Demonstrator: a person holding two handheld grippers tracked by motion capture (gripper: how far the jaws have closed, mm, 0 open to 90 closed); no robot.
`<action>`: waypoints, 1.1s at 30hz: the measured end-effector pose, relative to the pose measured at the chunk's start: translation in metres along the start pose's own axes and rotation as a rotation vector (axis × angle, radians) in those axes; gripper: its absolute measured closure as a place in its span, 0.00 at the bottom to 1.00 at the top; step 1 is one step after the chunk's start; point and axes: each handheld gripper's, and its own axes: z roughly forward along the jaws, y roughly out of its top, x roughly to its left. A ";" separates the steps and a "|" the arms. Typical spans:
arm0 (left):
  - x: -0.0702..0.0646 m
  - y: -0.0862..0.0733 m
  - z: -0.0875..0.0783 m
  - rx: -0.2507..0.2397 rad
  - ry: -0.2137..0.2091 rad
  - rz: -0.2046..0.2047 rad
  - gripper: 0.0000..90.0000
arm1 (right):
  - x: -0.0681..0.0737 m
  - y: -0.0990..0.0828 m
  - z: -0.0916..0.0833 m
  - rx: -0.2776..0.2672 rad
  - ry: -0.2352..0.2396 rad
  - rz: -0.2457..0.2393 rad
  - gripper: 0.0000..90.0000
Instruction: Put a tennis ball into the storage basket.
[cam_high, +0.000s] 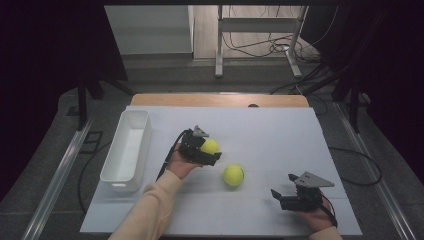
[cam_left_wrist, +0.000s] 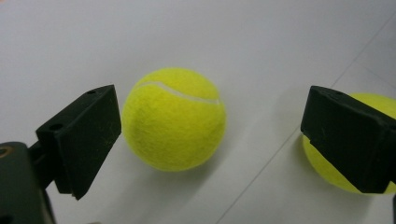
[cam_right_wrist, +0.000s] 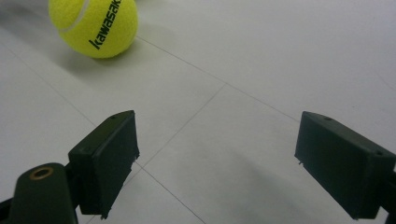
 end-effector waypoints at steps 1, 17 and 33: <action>0.000 0.000 0.000 0.000 0.000 0.000 0.06 | 0.000 0.000 0.000 0.000 0.000 0.000 0.15; 0.013 -0.002 0.025 0.075 -0.004 -0.025 0.06 | 0.000 0.000 0.000 -0.002 0.005 0.003 0.15; 0.019 -0.005 0.032 0.095 -0.023 -0.029 0.29 | 0.000 0.000 0.000 -0.001 0.004 0.002 0.15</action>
